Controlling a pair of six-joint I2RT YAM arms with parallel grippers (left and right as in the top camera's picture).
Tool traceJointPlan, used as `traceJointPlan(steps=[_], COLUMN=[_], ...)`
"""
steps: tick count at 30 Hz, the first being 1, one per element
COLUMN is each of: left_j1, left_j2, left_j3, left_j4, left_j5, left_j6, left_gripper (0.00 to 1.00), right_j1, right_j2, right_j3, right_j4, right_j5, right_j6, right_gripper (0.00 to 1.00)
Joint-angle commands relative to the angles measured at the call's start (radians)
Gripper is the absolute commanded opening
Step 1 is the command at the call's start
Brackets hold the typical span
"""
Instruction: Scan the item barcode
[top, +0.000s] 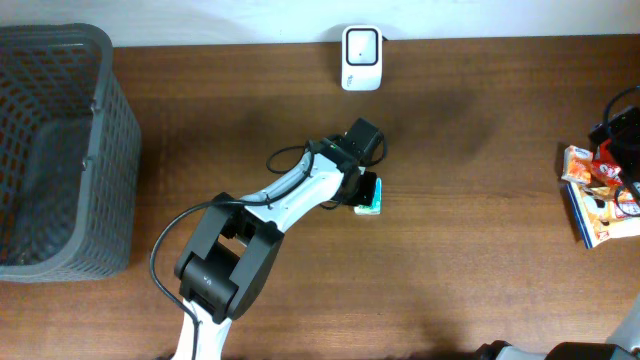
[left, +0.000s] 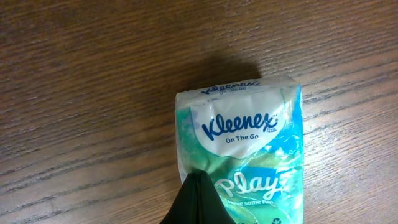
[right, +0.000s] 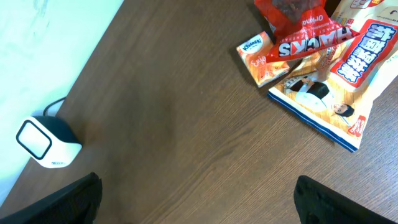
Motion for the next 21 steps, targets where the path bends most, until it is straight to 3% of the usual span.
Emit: traceJointPlan(steps=[1,21], left_j1=[-0.002,-0.002], left_j2=[0.048,0.048], left_j3=[-0.053,-0.087], left_j4=[-0.013,0.013], left_j5=[-0.018,-0.017], left_j6=[-0.024,-0.040], left_gripper=[0.00,0.00], right_j1=[-0.002,-0.002], right_j2=[0.001,0.001], right_j3=[0.002,0.002], right_j4=[0.000,0.001], right_j5=[-0.002,-0.002], right_j6=[0.005,0.005], right_gripper=[0.98,0.98])
